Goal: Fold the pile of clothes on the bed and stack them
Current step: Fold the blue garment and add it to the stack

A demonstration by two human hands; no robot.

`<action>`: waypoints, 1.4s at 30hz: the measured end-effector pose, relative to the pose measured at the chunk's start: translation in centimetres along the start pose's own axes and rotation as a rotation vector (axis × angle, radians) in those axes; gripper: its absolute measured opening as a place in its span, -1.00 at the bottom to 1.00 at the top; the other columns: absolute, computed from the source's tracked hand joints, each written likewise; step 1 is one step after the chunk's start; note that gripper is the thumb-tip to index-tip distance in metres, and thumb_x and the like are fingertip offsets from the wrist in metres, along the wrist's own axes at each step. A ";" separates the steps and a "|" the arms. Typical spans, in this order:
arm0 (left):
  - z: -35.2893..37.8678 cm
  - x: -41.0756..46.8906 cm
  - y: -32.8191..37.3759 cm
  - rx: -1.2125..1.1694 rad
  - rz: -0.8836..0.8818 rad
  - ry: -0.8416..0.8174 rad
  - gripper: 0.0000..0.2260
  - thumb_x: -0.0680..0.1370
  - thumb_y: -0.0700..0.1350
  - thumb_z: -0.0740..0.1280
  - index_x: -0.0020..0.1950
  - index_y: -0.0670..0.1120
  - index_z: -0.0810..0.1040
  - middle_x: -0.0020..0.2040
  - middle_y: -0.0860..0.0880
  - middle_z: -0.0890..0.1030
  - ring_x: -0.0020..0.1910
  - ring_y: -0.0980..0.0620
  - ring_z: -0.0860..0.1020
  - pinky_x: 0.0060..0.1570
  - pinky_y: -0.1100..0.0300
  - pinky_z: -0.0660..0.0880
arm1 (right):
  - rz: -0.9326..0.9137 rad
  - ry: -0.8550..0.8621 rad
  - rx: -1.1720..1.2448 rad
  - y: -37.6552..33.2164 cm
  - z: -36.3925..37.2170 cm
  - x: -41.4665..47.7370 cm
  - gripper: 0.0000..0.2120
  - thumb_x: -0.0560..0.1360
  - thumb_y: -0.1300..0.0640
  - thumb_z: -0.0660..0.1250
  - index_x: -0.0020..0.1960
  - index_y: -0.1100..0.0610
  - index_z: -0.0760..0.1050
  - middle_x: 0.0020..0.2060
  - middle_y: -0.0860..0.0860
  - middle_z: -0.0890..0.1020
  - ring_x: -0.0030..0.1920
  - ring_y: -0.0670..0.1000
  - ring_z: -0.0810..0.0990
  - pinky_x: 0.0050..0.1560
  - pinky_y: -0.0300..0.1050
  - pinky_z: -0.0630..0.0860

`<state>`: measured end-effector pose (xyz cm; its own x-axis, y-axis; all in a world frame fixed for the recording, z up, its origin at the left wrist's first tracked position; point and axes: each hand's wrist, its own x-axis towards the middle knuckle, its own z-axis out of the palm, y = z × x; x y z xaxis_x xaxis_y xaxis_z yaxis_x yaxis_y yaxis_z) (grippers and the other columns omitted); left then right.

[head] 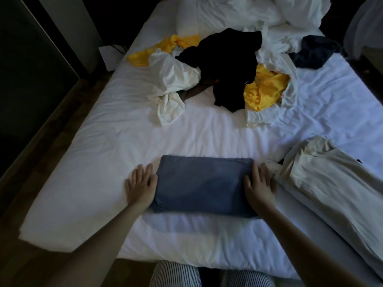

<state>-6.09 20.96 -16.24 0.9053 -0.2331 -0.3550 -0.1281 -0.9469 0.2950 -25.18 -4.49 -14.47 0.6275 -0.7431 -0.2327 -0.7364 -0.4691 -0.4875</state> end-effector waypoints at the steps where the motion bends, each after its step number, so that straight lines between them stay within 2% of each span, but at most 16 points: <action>1: -0.5 -0.1 0.0 -0.080 -0.003 -0.008 -0.57 0.66 0.08 -0.07 0.54 0.13 0.04 0.58 0.03 -0.05 0.55 0.06 -0.07 0.47 0.00 -0.12 | 0.052 0.069 0.143 -0.1 -0.3 -0.3 -0.47 0.61 0.02 0.06 0.53 0.11 0.03 0.51 0.10 0.12 0.50 0.11 0.08 0.46 0.04 0.00; 3: -1.0 0.3 0.3 -0.220 -0.020 0.031 -0.60 0.65 0.08 -0.01 0.47 0.06 0.28 0.54 -0.03 0.15 0.51 -0.01 0.13 0.42 0.02 0.06 | 0.174 0.176 0.316 -0.2 -0.9 -1.2 -0.50 0.56 0.02 0.15 0.44 0.21 0.24 0.39 0.20 0.34 0.38 0.21 0.29 0.38 0.08 0.20; 5: -1.2 -0.1 1.3 -0.266 -0.026 0.036 -0.53 0.55 0.23 0.05 0.28 0.00 0.48 0.39 -0.10 0.41 0.35 -0.13 0.36 0.26 0.01 0.28 | 0.265 0.135 0.378 -0.5 -1.4 -2.4 -0.54 0.48 -0.02 0.22 0.25 0.27 0.38 0.19 0.24 0.48 0.18 0.24 0.44 0.21 0.08 0.36; 7: -1.2 -1.0 2.6 -0.326 -0.031 -0.013 -0.35 0.37 0.40 0.11 0.23 -0.03 0.50 0.27 -0.12 0.50 0.24 -0.19 0.46 0.20 -0.02 0.41 | 0.298 0.011 0.526 -0.9 -1.7 -3.1 -0.67 0.47 0.04 0.31 0.09 0.28 0.43 0.00 0.21 0.55 -0.02 0.16 0.51 0.07 0.08 0.45; 10: -1.1 -2.1 4.3 -0.584 -0.107 -0.137 -0.11 0.13 0.44 0.32 0.31 -0.07 0.45 0.23 -0.11 0.55 0.17 -0.19 0.53 0.18 -0.07 0.49 | 0.312 -0.102 0.721 -0.6 -2.0 -3.2 -0.63 0.42 0.09 0.43 0.08 0.35 0.51 -0.05 0.24 0.60 0.01 0.21 0.58 0.05 0.12 0.54; 14: -1.4 -2.4 4.2 -0.754 -0.131 -0.329 -0.11 0.01 0.30 0.52 0.21 -0.15 0.55 0.10 -0.14 0.64 0.02 -0.15 0.62 0.14 -0.06 0.55 | 0.381 -0.279 0.858 0.3 -2.0 -2.9 -0.58 0.40 0.11 0.47 0.14 0.34 0.49 -0.03 0.24 0.60 -0.06 0.21 0.60 -0.08 0.07 0.58; 19: -0.8 -3.6 3.8 -0.747 -0.182 -0.519 -0.36 0.33 0.08 0.54 0.26 -0.25 0.47 0.13 -0.22 0.59 0.04 -0.17 0.58 0.14 0.00 0.49 | 0.462 -0.452 1.026 1.0 -0.9 -3.8 -0.55 0.40 0.10 0.46 0.19 0.31 0.49 -0.04 0.21 0.64 -0.12 0.14 0.64 -0.16 -0.05 0.61; 22: -0.5 -4.3 4.4 -0.725 -0.204 -0.467 -0.54 0.44 -0.03 0.47 0.21 -0.27 0.49 -0.05 -0.26 0.62 -0.20 -0.15 0.59 -0.20 0.09 0.52 | 0.460 -0.435 1.062 1.1 -0.5 -4.3 -0.67 0.46 0.18 0.40 0.15 0.32 0.49 -0.15 0.18 0.63 -0.23 0.09 0.62 -0.35 -0.12 0.60; 25: -0.5 -4.5 4.1 -0.756 -0.203 -0.457 -0.60 0.48 -0.06 0.43 0.18 -0.29 0.48 -0.41 -0.15 0.53 -0.54 -0.03 0.45 -0.53 0.31 0.33 | 0.428 -0.409 1.069 1.0 -0.4 -4.4 -0.75 0.49 0.22 0.36 0.13 0.28 0.46 -0.16 0.15 0.60 -0.24 0.09 0.58 -0.31 -0.08 0.58; 27: -0.3 -5.2 3.8 -0.839 -0.177 -0.450 -0.65 0.49 -0.08 0.42 0.16 -0.25 0.47 -0.37 -0.10 0.49 -0.52 -0.03 0.41 -0.55 0.34 0.33 | 0.414 -0.354 1.076 1.0 -0.2 -4.6 -0.75 0.48 0.25 0.36 0.12 0.28 0.46 -0.10 0.16 0.60 -0.24 0.08 0.57 -0.28 -0.09 0.57; 29: -0.4 -5.7 3.5 -0.932 -0.134 -0.409 -0.69 0.49 -0.13 0.42 0.18 -0.21 0.47 -0.19 -0.14 0.58 -0.32 -0.11 0.53 -0.36 0.23 0.47 | 0.382 -0.324 1.102 1.1 -0.5 -4.9 -0.78 0.48 0.25 0.36 0.10 0.29 0.48 -0.12 0.15 0.61 -0.23 0.08 0.59 -0.29 -0.10 0.56; 31: -1.1 -6.3 3.3 -0.993 -0.055 -0.404 -0.65 0.49 -0.16 0.41 0.22 -0.26 0.48 -0.08 -0.21 0.59 -0.19 -0.14 0.53 -0.22 0.13 0.42 | 0.323 -0.323 1.140 1.2 -1.1 -5.4 -0.82 0.49 0.26 0.34 0.07 0.31 0.50 -0.25 0.12 0.64 -0.32 0.03 0.62 -0.38 -0.18 0.55; 35: -3.8 -8.0 4.7 -1.022 0.043 -0.395 -0.71 0.53 -0.17 0.35 0.21 -0.26 0.49 -0.13 -0.18 0.58 -0.35 -0.09 0.55 -0.44 0.23 0.45 | 0.198 -0.326 1.168 1.1 -4.1 -6.7 -0.90 0.53 0.25 0.28 -0.11 0.30 0.46 -0.61 0.01 0.53 -0.63 -0.10 0.47 -0.60 -0.31 0.34; 38: -5.8 -9.9 7.0 -1.023 0.106 -0.374 -0.71 0.56 -0.18 0.30 0.23 -0.29 0.45 -0.28 -0.12 0.64 -0.46 0.01 0.58 -0.51 0.28 0.45 | 0.091 -0.333 1.205 1.6 -6.7 -7.3 -0.87 0.55 0.24 0.24 -0.13 0.30 0.43 -0.65 -0.01 0.45 -0.67 -0.11 0.37 -0.63 -0.30 0.26; 40: -6.9 -11.2 8.6 -1.012 0.162 -0.397 -0.78 0.60 -0.20 0.23 0.17 -0.31 0.41 -0.54 -0.02 0.55 -0.64 0.10 0.48 -0.64 0.36 0.36 | 0.045 -0.315 1.247 1.9 -8.5 -7.8 -0.89 0.56 0.25 0.23 -0.12 0.28 0.42 -0.65 -0.03 0.43 -0.66 -0.12 0.36 -0.63 -0.28 0.27; 42: -7.7 -12.3 10.3 -1.043 0.206 -0.409 -0.82 0.62 -0.21 0.19 0.18 -0.27 0.38 -0.61 0.02 0.50 -0.70 0.15 0.44 -0.70 0.39 0.31 | 0.027 -0.283 1.273 2.6 -10.1 -8.2 -0.88 0.55 0.25 0.25 -0.15 0.26 0.42 -0.64 -0.05 0.46 -0.65 -0.13 0.41 -0.62 -0.31 0.30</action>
<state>-15.44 15.80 -1.96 0.6815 -0.5985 -0.4211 0.3134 -0.2814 0.9070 -34.82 -4.48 -5.35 0.7624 -0.5466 -0.3464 -0.0920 0.4383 -0.8941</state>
